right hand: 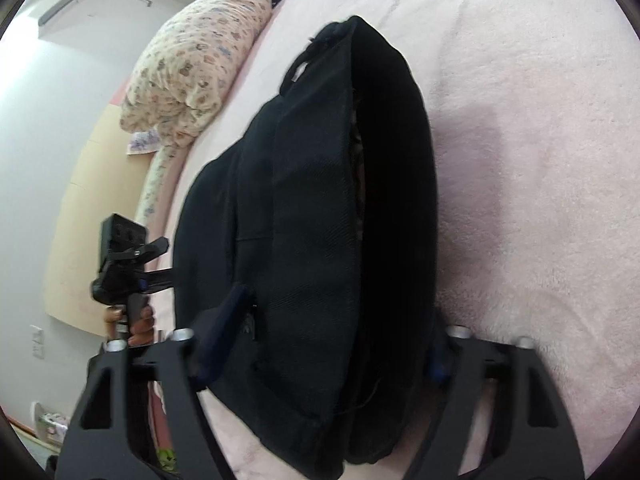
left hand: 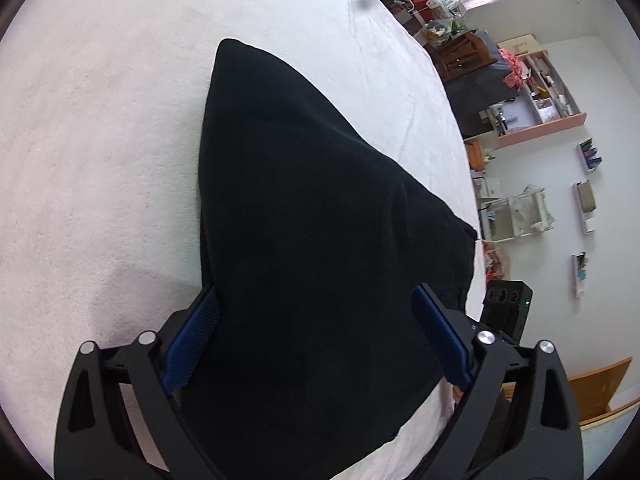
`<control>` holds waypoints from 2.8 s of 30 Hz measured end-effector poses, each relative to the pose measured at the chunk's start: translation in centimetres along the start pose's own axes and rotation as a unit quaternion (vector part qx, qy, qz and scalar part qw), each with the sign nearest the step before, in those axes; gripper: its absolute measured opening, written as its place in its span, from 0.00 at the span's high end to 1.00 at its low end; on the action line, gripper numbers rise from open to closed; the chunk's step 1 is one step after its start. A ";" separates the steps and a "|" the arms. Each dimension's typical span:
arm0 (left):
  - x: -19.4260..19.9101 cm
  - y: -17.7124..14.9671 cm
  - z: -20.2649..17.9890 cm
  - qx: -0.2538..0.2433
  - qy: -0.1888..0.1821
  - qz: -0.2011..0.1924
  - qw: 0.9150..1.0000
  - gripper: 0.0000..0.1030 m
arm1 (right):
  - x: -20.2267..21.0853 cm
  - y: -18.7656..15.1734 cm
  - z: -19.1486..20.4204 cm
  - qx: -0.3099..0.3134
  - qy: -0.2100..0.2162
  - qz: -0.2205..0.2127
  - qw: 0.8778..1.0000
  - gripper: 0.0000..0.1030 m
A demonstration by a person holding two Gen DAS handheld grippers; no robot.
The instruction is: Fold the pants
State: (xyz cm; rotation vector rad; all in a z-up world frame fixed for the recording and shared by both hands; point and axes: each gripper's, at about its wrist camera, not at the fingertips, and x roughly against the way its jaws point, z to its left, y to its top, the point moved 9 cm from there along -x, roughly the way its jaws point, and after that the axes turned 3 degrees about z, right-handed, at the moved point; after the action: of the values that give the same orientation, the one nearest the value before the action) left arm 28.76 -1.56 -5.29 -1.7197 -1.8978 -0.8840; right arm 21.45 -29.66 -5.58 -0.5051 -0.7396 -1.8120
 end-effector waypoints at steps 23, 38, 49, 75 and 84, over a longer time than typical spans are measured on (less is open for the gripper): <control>-0.2 -0.3 1.1 -0.010 0.117 0.034 0.992 0.39 | -0.3 -0.1 0.5 0.005 -0.021 -0.022 1.000 0.41; 0.6 -0.4 -1.5 -0.031 0.096 -0.017 0.995 0.76 | 0.3 -0.3 5.1 0.144 -0.176 -0.074 0.971 0.58; 2.0 0.8 -3.9 -0.063 0.092 -0.053 0.992 0.81 | 1.0 1.0 8.6 0.217 -0.213 -0.108 0.946 0.61; 3.8 5.6 -1.2 -0.063 0.178 -0.225 0.956 0.13 | 2.3 6.0 1.6 0.150 -0.270 -0.187 0.933 0.28; 7.1 1.9 -8.0 -0.171 0.218 -0.310 0.910 0.02 | 5.4 4.2 6.7 0.203 -0.220 -0.247 0.922 0.29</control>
State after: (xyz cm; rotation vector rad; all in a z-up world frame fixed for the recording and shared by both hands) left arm 28.83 -2.07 5.49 -0.9222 -2.0597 -1.7585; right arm 23.46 -29.66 3.76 -0.4780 -1.6350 -1.9382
